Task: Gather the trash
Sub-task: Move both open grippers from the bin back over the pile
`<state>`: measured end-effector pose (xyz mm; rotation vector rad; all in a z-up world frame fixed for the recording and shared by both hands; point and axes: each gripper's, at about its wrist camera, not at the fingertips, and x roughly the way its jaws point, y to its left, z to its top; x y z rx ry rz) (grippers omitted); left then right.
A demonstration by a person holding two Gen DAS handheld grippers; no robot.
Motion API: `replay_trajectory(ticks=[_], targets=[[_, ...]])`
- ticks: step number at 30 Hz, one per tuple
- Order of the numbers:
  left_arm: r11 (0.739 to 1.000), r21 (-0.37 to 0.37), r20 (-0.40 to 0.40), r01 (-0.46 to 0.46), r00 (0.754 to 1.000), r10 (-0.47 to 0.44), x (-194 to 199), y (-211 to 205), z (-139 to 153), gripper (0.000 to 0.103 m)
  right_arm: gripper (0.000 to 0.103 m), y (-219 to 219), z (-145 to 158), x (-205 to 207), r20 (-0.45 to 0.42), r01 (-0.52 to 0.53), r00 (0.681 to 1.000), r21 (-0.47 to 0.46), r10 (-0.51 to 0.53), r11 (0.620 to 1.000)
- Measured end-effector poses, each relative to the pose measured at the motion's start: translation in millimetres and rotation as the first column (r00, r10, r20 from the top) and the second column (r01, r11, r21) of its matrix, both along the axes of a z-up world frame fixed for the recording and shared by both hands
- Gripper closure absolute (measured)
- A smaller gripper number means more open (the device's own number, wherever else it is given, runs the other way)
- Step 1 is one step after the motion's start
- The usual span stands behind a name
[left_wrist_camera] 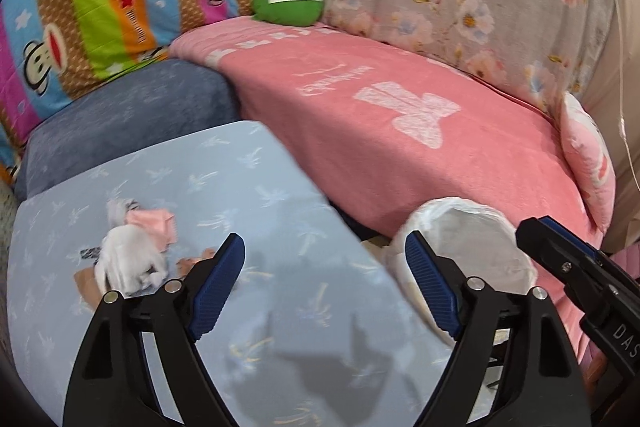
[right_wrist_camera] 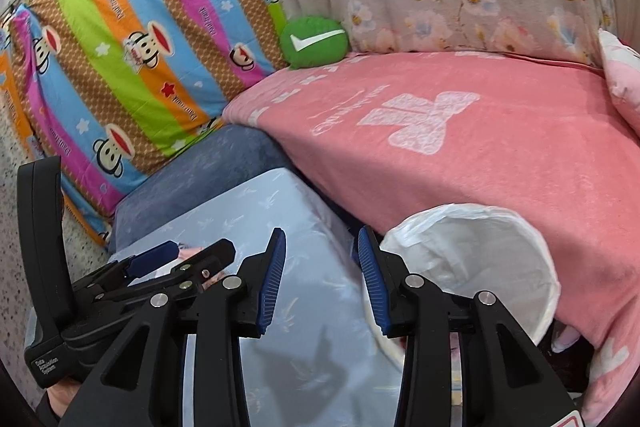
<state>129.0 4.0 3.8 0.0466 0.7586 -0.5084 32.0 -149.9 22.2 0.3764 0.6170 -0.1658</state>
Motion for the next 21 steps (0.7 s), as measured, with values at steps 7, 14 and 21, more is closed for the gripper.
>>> replay_trajectory(ticks=[7, 14, 21], targets=[[0.989, 0.026, -0.054, -0.148, 0.987, 0.149, 27.5, 70.9, -28.5, 0.024, 0.060, 43.4, -21.1, 29.0, -0.049, -0.059, 0.997, 0.010, 0.059, 0.998], [0.954, 0.065, -0.130, -0.294, 0.945, 0.300, 50.6, 146.0, -65.1, 0.024, 0.053, 91.3, -52.1, 63.9, -0.113, -0.115, 0.987, 0.009, 0.116, 0.993], [0.933, 0.089, -0.195, -0.350, 0.912, 0.361, 66.6, 193.6, -96.7, 0.024, 0.051, 131.6, -92.8, 105.5, -0.199, -0.141, 0.969, 0.025, 0.143, 0.990]])
